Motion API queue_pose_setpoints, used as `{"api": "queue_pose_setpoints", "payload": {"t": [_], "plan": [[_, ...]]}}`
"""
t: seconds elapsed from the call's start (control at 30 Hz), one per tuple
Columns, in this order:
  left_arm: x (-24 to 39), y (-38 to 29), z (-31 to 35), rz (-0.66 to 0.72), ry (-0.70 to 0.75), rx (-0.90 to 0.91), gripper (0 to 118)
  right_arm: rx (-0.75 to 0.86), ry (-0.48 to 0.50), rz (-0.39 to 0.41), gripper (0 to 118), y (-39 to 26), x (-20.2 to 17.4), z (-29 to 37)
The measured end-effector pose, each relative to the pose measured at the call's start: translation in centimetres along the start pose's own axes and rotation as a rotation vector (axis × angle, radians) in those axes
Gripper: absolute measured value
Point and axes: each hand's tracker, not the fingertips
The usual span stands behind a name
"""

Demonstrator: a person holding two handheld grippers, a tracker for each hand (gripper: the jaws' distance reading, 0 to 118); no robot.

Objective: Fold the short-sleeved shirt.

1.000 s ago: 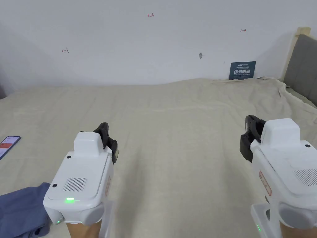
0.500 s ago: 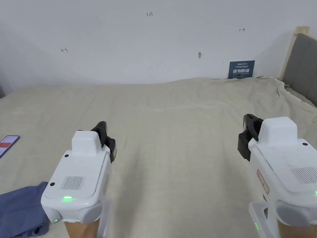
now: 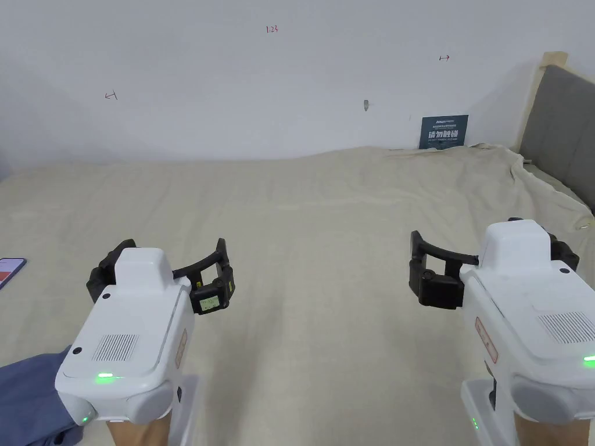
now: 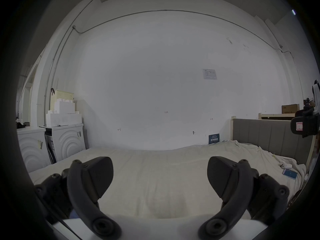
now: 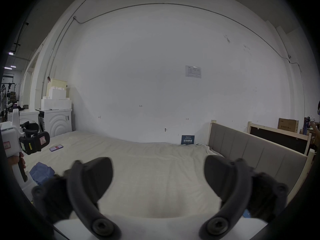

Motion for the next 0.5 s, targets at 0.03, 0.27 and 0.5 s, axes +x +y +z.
{"api": "queue_pose_setpoints", "payload": {"t": [0.03, 0.27, 0.5], "plan": [[-0.06, -0.02, 0.11, 0.003, 0.001, 0.007, 113, 0.003, -0.003, -0.003, 118, -0.01, -0.02, 0.07], [-0.22, 0.08, 0.22, 0.004, 0.018, 0.018, 118, 0.001, -0.001, -0.004, 118, 0.29, -0.17, 0.53], [0.0, 0.38, 0.41, -0.018, 0.017, 0.03, 118, 0.015, -0.005, -0.014, 118, 0.38, 0.02, 0.69]]}}
